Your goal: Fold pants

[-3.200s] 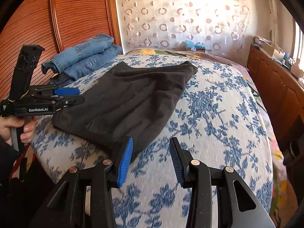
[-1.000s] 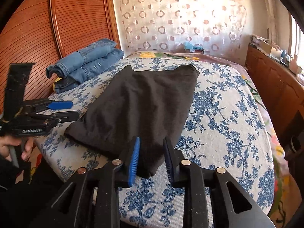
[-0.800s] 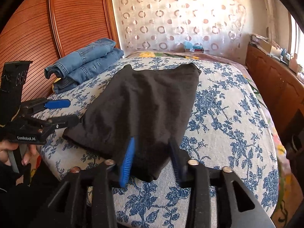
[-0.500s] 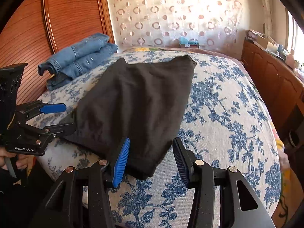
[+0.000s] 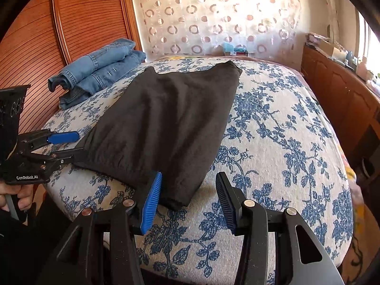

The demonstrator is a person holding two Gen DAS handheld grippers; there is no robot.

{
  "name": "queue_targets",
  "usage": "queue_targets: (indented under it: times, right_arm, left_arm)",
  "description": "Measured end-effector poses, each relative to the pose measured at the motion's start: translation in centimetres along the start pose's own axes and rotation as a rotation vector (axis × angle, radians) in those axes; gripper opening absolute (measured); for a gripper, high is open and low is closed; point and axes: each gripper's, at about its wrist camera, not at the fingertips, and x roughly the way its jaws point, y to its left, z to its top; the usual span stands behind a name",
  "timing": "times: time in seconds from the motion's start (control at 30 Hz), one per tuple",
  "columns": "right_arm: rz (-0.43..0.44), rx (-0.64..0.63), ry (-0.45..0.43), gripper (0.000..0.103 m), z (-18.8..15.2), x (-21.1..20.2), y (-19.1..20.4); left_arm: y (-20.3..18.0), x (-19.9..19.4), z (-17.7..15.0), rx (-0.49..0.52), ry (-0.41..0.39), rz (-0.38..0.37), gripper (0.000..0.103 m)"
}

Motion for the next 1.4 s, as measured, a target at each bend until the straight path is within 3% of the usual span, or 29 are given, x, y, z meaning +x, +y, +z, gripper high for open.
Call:
queue_targets:
  times: [0.13,0.27,0.5,0.8,0.93,1.03,1.2,1.4]
  right_arm:
    - [0.014,0.018,0.000,0.049,-0.3,-0.3,-0.3]
    - [0.024,0.028,0.000,0.049,-0.5,-0.4,-0.5]
    - [0.046,0.019,0.008,0.048,-0.6,-0.5,-0.1]
    - [0.077,0.008,0.025,0.028,-0.5,-0.4,0.2]
    - [0.086,0.011,0.023,0.018,-0.3,-0.4,0.0]
    - [0.105,0.013,0.021,0.015,-0.1,-0.6,-0.1]
    - [0.152,0.010,0.005,0.013,0.1,-2.2,0.0]
    - [0.166,-0.012,-0.005,0.013,0.1,-2.8,0.6]
  left_arm:
    - [-0.3,-0.2,-0.1,-0.005,-0.004,-0.030,0.042]
    - [-0.7,-0.4,-0.3,-0.007,-0.008,-0.050,0.035]
    - [-0.5,-0.4,-0.4,-0.024,-0.010,-0.067,0.035]
    - [-0.8,-0.8,-0.9,-0.025,-0.008,-0.087,0.034]
    - [-0.7,-0.8,-0.9,-0.033,-0.007,-0.112,0.019]
    - [-0.6,-1.0,-0.8,-0.045,-0.011,-0.129,0.012]
    - [-0.1,-3.0,-1.0,-0.072,-0.038,-0.168,0.012]
    - [0.2,-2.8,-1.6,-0.082,-0.009,-0.150,0.013]
